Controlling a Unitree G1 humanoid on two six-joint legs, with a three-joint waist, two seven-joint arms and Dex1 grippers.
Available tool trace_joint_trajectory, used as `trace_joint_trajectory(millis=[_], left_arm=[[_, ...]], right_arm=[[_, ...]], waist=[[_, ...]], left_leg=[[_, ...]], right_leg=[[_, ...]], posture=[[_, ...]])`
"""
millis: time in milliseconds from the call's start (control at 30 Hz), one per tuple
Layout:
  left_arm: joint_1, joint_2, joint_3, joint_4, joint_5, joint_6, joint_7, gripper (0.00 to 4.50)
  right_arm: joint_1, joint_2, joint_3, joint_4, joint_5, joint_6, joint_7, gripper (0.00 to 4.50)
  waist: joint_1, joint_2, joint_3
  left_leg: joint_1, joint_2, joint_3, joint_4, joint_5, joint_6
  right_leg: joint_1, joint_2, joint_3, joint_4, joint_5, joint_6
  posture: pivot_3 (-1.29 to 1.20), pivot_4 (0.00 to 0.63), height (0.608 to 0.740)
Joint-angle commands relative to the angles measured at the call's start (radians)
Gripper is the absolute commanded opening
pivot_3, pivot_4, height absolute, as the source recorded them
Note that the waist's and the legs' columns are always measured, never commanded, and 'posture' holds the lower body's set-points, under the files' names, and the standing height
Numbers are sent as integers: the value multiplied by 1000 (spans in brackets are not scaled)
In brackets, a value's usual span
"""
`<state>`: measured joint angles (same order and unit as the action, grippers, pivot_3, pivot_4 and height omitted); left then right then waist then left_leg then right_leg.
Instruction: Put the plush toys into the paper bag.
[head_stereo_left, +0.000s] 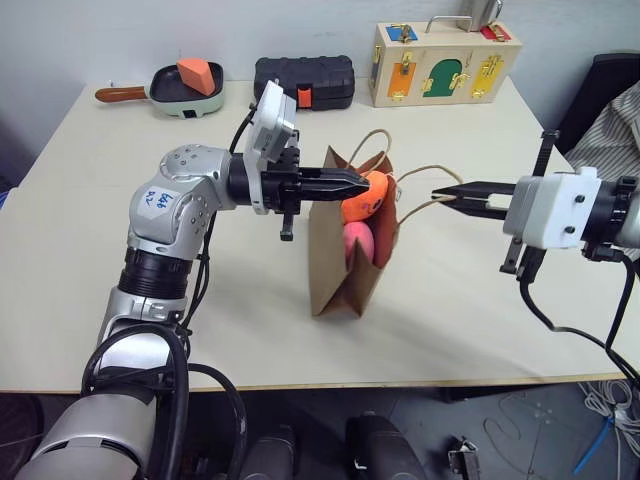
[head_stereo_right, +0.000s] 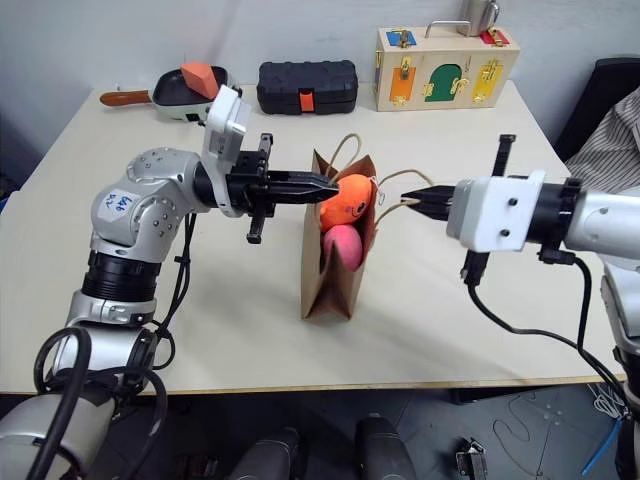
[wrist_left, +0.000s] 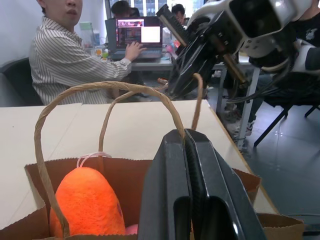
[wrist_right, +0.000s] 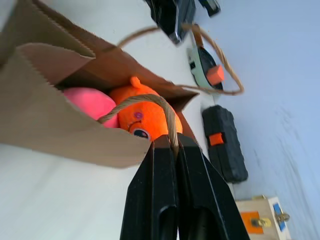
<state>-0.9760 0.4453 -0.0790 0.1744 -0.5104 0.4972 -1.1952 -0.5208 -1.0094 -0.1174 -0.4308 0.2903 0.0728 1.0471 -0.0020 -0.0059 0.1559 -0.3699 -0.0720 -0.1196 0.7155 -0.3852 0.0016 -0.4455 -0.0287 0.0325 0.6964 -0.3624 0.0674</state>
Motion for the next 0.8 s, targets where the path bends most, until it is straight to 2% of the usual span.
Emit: trace_joint_trajectory(millis=[33,233,267,367,533,667,733,800], left_arm=[[15,5,11,-8,9,-23,-2,0],[67,41,59,-79,-31,46,31,0],[76,51,72,-92,-39,62,37,209],[94,85,109,-124,-79,115,32,936],[120,137,159,-188,-140,196,48,2443],[152,206,199,-237,-192,279,53,3703],[180,251,207,-268,-207,305,43,4311],[210,286,221,-295,-222,322,36,4452]], right_arm=[[-11,16,22,-64,-9,19,-28,41],[31,57,45,-63,-45,16,-64,41],[27,64,42,-62,-42,28,-72,11],[6,72,35,-47,-45,38,-83,651],[16,49,-19,-58,21,65,-49,2292],[62,18,-134,-111,204,229,-31,3647],[90,0,-202,-131,312,333,-36,3653],[132,-17,-262,-145,387,404,-33,3653]], waist=[[0,0,0],[0,0,0],[-1,0,0],[-2,0,0],[0,0,0],[1,0,0],[0,0,0],[1,0,0]], left_leg=[[0,0,0,0,0,0],[0,0,0,0,0,0],[0,0,0,0,0,0],[0,0,0,0,0,0],[0,0,0,0,0,0],[0,0,-1,0,0,0],[0,0,-1,0,0,0],[0,0,-1,-1,0,0]], right_leg=[[0,0,0,0,0,0],[0,0,0,0,0,0],[0,0,0,0,0,0],[0,0,0,1,0,0],[0,0,0,1,0,0],[0,-1,0,0,0,0],[0,0,0,0,0,0],[0,0,0,0,0,0]], posture=[[0,150,740],[0,150,740],[0,150,740],[0,150,740],[0,150,740],[0,150,740],[0,150,740],[0,150,740]])
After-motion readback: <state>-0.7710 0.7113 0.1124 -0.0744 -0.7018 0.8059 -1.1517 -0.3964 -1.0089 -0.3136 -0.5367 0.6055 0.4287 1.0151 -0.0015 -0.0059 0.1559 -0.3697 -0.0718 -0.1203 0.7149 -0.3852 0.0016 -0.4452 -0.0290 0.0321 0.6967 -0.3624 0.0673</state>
